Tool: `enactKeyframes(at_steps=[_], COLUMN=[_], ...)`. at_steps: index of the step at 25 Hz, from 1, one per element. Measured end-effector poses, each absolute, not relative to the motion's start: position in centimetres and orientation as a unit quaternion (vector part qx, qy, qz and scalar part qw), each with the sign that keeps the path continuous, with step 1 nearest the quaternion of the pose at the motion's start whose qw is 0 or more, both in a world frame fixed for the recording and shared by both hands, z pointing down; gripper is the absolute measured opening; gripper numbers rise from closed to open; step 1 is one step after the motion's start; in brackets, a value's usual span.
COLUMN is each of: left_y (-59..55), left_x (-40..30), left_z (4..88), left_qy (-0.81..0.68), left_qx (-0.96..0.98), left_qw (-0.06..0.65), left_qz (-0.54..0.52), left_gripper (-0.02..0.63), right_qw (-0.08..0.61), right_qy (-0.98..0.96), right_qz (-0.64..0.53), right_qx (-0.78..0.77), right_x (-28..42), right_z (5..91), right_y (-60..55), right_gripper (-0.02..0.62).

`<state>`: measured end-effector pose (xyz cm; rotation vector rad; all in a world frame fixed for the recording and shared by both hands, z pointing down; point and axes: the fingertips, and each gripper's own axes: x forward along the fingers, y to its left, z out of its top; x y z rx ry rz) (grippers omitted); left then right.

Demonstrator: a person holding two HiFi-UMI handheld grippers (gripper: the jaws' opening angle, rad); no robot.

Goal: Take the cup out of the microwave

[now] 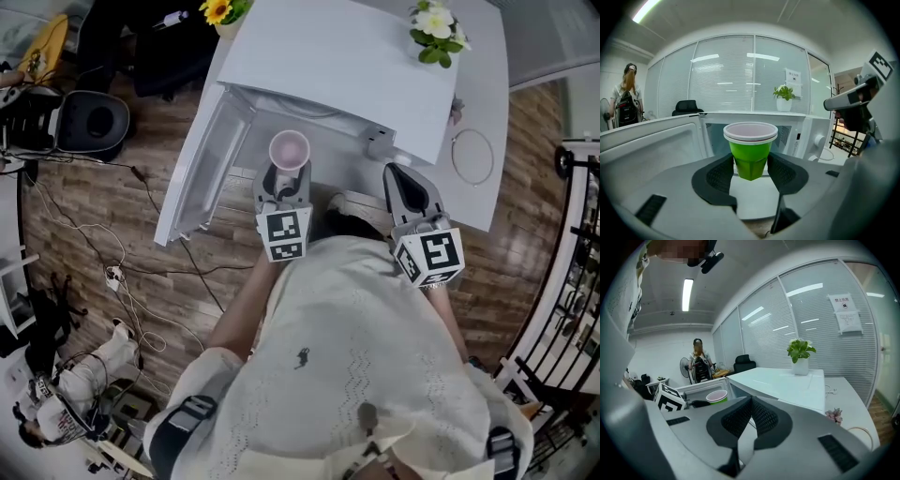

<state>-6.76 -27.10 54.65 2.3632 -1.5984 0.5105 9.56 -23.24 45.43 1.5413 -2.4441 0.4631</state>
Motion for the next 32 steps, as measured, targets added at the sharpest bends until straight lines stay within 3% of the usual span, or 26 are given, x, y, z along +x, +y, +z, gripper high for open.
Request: enactKeyframes(at_steps=[32], left_y=[-26.7], left_x=[-6.2], left_z=[46.3], left_qy=[-0.57], left_qx=[0.806], left_qw=[0.077], left_qz=[0.138], left_gripper=[0.247], right_qw=[0.083], right_qy=[-0.849], right_qz=[0.113], right_qx=[0.509], right_x=[9.6], right_z=[41.8], right_y=[-24.8], right_gripper=[0.009])
